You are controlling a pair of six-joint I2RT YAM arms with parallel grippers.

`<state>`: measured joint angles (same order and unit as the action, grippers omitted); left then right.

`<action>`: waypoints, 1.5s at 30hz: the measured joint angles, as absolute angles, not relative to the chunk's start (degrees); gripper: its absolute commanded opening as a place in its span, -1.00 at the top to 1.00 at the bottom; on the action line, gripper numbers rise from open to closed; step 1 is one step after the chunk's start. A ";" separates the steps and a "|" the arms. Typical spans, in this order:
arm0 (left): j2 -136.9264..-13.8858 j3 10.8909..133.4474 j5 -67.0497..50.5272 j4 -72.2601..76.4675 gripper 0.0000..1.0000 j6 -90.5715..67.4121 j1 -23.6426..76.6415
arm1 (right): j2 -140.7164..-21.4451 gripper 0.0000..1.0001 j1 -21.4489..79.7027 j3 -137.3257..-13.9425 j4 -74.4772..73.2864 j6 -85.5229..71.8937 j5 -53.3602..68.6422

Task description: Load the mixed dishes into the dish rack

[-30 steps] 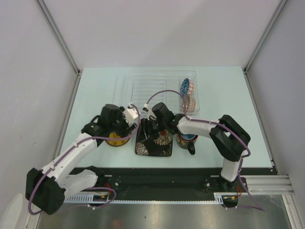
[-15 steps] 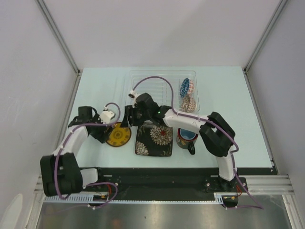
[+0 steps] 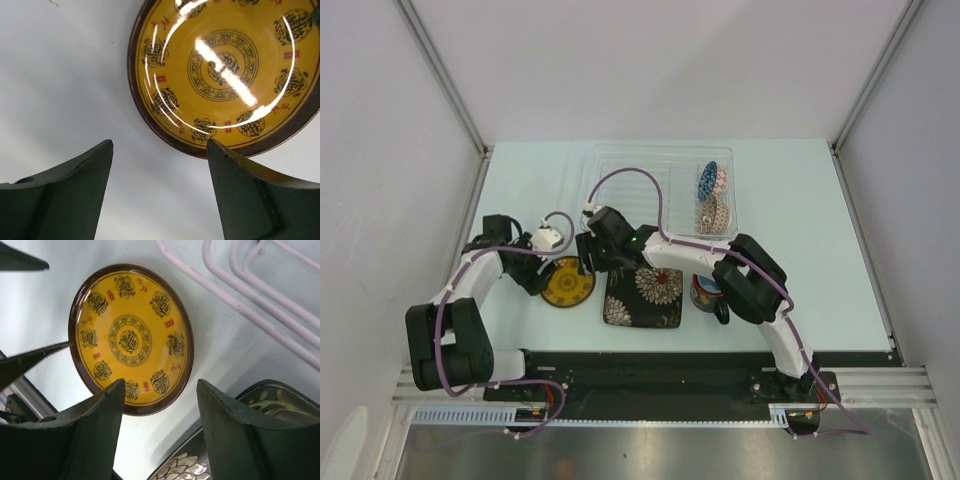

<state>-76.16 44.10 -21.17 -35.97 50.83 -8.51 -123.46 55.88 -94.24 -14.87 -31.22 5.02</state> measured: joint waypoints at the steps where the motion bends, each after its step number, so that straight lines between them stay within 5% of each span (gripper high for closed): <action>1: -76.40 43.51 -21.04 -35.46 -0.61 51.11 -8.51 | -123.63 -0.30 55.88 -94.56 -15.03 -31.20 4.73; 18: -77.93 37.58 -18.68 -24.51 -0.45 52.60 -8.54 | -127.42 -0.28 57.34 -96.07 -14.63 -30.41 2.87; 29: -77.87 36.93 -19.42 -23.14 -0.15 52.60 -8.51 | -129.08 0.01 57.12 -94.52 -6.94 -35.68 12.03; 35: -77.91 36.86 -19.73 -23.09 -0.11 52.60 -8.54 | -130.19 0.32 56.77 -94.52 -1.13 -39.86 16.03; 41: -77.28 36.95 -19.70 -23.42 -0.10 52.60 -8.58 | -130.74 1.00 56.60 -94.52 1.08 -41.91 15.51; 45: -76.84 37.17 -19.70 -24.43 -0.32 52.51 -8.67 | -130.80 1.00 56.62 -94.59 0.97 -41.91 15.11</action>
